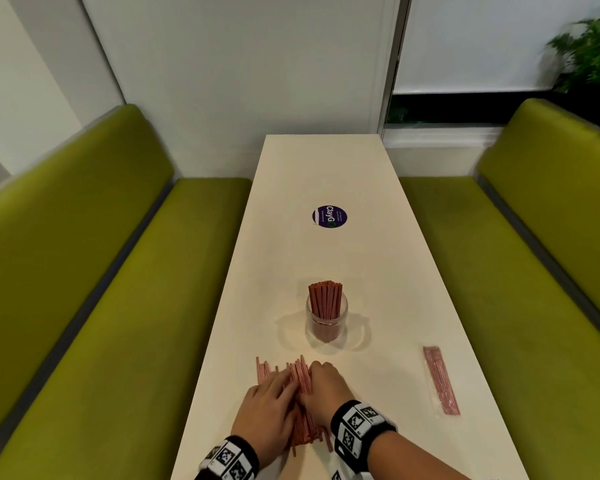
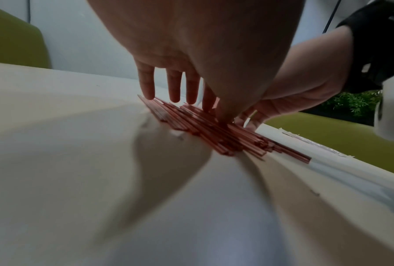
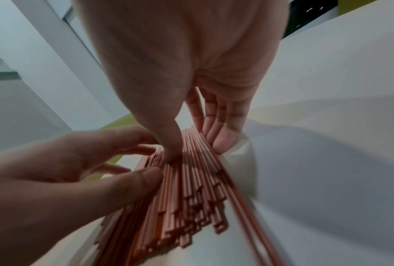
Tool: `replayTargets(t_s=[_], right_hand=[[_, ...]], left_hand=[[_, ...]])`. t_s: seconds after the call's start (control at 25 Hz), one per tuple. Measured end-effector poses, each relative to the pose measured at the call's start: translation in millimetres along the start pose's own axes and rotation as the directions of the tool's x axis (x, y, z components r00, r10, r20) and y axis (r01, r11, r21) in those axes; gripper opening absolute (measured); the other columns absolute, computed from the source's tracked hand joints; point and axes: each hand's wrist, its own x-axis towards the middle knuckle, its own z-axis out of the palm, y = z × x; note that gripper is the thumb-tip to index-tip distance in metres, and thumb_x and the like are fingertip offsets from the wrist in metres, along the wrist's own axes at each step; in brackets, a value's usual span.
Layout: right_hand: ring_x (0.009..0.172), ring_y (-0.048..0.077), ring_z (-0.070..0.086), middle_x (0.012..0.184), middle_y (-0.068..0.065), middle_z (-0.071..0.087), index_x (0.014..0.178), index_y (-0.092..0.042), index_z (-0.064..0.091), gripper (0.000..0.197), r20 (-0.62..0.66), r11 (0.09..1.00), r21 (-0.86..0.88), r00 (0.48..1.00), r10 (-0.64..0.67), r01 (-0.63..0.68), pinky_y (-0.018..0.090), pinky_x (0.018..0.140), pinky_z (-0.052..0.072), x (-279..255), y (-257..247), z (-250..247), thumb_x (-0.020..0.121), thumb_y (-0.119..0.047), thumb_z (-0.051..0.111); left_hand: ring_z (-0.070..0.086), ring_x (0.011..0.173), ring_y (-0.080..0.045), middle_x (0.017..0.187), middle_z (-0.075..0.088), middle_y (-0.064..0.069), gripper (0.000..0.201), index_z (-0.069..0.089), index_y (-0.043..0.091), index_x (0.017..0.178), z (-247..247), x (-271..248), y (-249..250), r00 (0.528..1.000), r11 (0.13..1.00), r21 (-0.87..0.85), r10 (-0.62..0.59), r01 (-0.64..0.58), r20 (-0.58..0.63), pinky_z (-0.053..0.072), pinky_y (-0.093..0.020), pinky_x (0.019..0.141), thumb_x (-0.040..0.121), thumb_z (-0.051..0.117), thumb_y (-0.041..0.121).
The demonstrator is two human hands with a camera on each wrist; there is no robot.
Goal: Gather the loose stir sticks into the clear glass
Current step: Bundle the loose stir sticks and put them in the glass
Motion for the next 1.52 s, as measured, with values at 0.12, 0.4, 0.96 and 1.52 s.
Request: replayTargets(t_s=[0.12, 0.4, 0.96, 1.52], right_hand=[[0.103, 0.029, 0.061, 0.113, 0.011, 0.061, 0.104, -0.012, 0.055, 0.024, -0.034, 0.999, -0.023, 0.998, 0.043, -0.044, 0.032, 0.078, 0.045, 3, -5, 3, 0.088, -0.029, 0.062], [0.075, 0.023, 0.061, 0.091, 0.007, 0.07, 0.08, -0.016, 0.058, 0.013, -0.063, 0.982, 0.033, 0.98, 0.187, -0.186, 0.029, 0.064, 0.049, 8, -10, 0, 0.085, -0.024, 0.067], [0.067, 0.018, 0.072, 0.072, 0.008, 0.072, 0.076, -0.011, 0.072, 0.009, 0.021, 0.901, 0.431, 0.999, 0.036, -0.042, 0.036, 0.072, 0.063, 1, -7, -40, 0.082, -0.015, 0.077], [0.085, 0.017, 0.074, 0.094, 0.006, 0.078, 0.097, -0.008, 0.078, 0.015, -0.062, 0.569, 0.811, 0.987, -0.145, 0.135, 0.033, 0.08, 0.059, -29, -50, -40, 0.084, -0.009, 0.072]], left_hand=[[0.035, 0.146, -0.023, 0.16, 0.034, 0.002, 0.059, 0.038, 0.029, 0.149, 0, 0, -1, 1.0, 1.0, 0.004, 0.0, 0.0, 0.019, 0.039, -0.042, 0.113, 0.093, 0.028, 0.044], [0.016, 0.152, -0.021, 0.166, 0.017, 0.003, 0.057, 0.026, 0.03, 0.154, -5, -2, -2, 0.999, 0.999, -0.032, 0.001, 0.0, 0.046, 0.026, -0.041, 0.119, 0.098, 0.028, 0.043], [0.058, 0.104, -0.007, 0.11, 0.066, 0.012, 0.024, 0.064, 0.032, 0.112, -37, 5, -10, 0.979, 0.814, -0.573, -0.182, 0.094, -0.097, 0.044, -0.023, 0.09, 0.1, 0.044, 0.038], [0.069, 0.083, -0.029, 0.098, 0.073, -0.021, 0.039, 0.062, -0.004, 0.112, -84, 20, 32, 0.893, -0.363, -0.918, -0.344, 0.159, 0.291, 0.056, -0.037, 0.064, 0.107, 0.037, 0.027]])
